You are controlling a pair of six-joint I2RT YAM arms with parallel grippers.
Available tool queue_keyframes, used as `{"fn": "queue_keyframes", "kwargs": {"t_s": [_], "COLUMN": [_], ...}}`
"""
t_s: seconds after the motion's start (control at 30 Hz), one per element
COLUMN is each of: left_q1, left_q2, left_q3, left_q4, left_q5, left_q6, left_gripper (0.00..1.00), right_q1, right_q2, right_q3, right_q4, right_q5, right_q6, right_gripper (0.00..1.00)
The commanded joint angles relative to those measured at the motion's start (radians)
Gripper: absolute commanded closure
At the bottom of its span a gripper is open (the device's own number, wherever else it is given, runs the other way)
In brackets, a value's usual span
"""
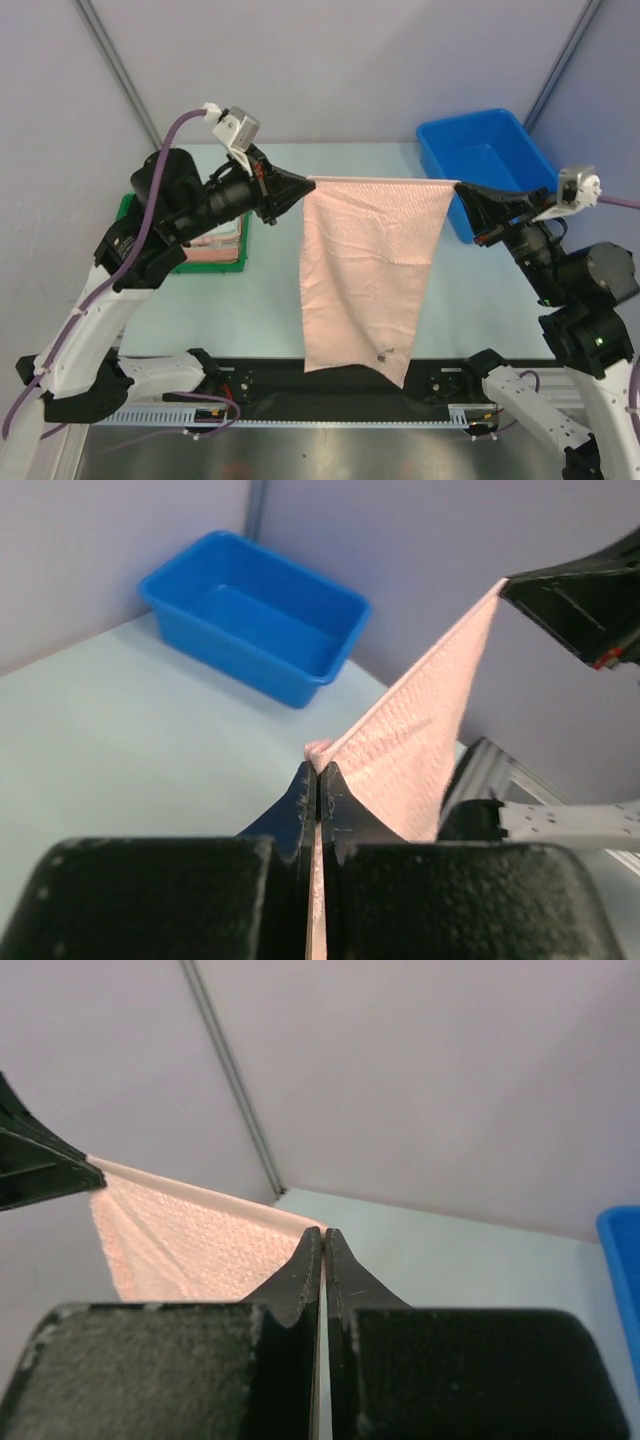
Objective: Fold and stack the towels
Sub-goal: Flatten out the crumpled towel
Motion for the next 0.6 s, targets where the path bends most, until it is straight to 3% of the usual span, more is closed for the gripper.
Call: {"fn": "queue_keyframes", "kwargs": {"t_s": [0.0,0.1,0.2,0.37,0.57], "left_q1": [0.021,0.098,0.217,0.343,0.417], "left_q2": [0.079,0.171,0.304,0.542,0.915], "left_q3": [0.059,0.048,0.045,0.079,0.352], "left_q4": [-0.098,-0.082,-0.017,0.165,0.211], "left_q5": [-0.233,-0.248,-0.197,-0.123,-0.067], "left_q6": [0.035,0.05,0.044,0.078,0.162], "left_gripper": [1.0,1.0,1.0,1.0,1.0], "right_q1": [-0.004,-0.03,-0.135,-0.24,-0.284], "right_q2": [0.123,0.256,0.378,0.715,1.137], "right_q3": [-0.002,-0.053,-0.088,-0.057,0.143], "right_q4": [0.02,0.112,0.26,0.552,0.688], "right_q5": [0.148,0.145,0.018,-0.152,-0.275], "right_q6": [-0.079,-0.128,-0.105,-0.081,-0.114], "right_gripper": [1.0,1.0,1.0,1.0,1.0]}}
